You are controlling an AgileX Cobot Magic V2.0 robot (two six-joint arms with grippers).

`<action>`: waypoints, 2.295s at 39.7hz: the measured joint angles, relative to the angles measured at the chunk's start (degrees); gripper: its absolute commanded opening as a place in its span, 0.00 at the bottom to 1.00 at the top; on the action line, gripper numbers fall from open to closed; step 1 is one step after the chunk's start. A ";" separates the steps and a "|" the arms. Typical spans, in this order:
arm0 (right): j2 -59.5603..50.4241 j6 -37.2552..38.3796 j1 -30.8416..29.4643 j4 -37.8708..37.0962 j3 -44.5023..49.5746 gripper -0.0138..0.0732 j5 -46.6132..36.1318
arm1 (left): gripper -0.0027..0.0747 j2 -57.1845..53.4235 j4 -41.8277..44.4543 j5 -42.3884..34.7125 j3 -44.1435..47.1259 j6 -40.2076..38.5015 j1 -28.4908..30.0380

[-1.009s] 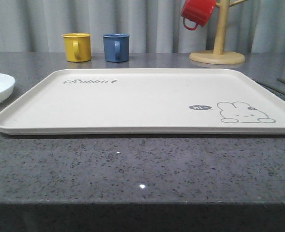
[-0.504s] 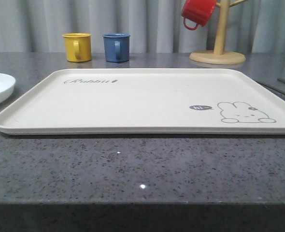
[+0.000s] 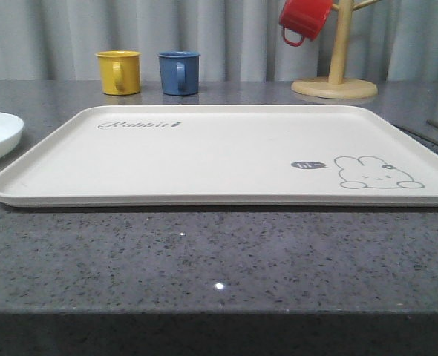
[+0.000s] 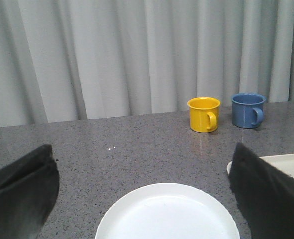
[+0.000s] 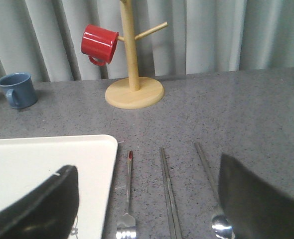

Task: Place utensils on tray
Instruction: 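Grasp the white plate's rim with the left gripper, then lift the plate over the tray, lower it down, open left gripper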

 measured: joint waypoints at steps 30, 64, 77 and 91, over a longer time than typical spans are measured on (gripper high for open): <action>0.00 0.00 0.00 0.00 0.00 0.85 0.00 | 0.67 59.94 -0.82 51.04 -41.25 5.58 -11.15; 0.00 0.00 0.00 0.00 0.00 0.85 0.00 | 0.20 70.37 -0.82 54.22 -41.88 8.21 -11.15; 0.00 0.00 0.00 0.00 0.00 0.85 0.00 | 0.01 68.85 -0.17 54.19 -44.30 8.85 -11.25; 0.00 0.00 0.00 0.00 0.00 0.85 0.00 | 0.01 63.64 8.13 54.48 -56.05 5.38 -24.46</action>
